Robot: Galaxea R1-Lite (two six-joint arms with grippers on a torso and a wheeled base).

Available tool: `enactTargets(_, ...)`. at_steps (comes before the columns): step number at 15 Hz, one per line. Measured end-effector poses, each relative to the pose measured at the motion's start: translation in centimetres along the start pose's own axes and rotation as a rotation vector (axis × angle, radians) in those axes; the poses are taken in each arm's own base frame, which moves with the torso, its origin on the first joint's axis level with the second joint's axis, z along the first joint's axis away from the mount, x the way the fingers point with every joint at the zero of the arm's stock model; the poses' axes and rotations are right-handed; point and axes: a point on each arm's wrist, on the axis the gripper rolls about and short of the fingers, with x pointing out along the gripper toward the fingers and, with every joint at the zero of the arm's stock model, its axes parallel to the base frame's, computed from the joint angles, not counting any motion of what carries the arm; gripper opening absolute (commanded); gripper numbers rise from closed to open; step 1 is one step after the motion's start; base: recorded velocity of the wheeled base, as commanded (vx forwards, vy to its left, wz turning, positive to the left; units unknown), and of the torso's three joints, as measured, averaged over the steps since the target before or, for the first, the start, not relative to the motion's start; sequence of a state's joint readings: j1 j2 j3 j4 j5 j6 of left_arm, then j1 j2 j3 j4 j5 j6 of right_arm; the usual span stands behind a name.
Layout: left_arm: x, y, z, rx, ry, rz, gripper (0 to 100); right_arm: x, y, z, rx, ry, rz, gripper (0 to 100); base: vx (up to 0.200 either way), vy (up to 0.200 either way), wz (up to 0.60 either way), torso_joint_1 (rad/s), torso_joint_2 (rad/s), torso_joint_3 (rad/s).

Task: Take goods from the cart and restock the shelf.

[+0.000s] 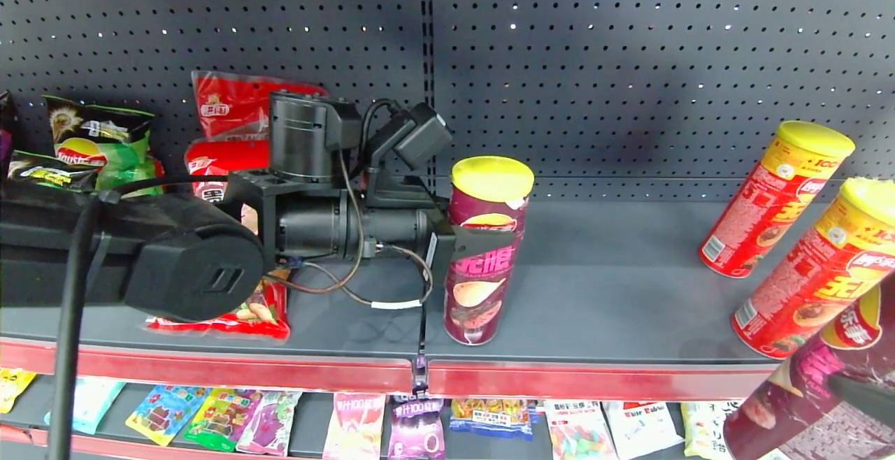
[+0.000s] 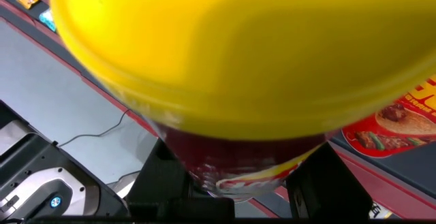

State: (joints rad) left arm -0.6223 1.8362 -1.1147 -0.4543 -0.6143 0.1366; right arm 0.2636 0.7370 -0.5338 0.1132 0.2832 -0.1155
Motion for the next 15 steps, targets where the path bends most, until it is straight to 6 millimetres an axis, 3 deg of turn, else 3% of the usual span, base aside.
enactTargets(11, -0.8, -0.8, -1.2, -0.002, 0.005, 0.02, 0, 0.0, 0.0, 0.0, 0.0, -0.001, 0.0, 0, 0.0, 0.0, 0.0, 0.0, 0.0, 0.0)
enactTargets(12, -0.8, -0.9, -1.3, -0.002, 0.004, 0.019, 100, 0.0, 0.0, 0.0, 0.0, -0.001, 0.0, 0, 0.0, 0.0, 0.0, 0.0, 0.0, 0.0)
enactTargets(15, -1.0, -1.0, -1.7, -0.003, 0.009, 0.04, 100, 0.0, 0.0, 0.2, -0.001, -0.003, 0.0, 0, 0.0, 0.0, 0.0, 0.0, 0.0, 0.0)
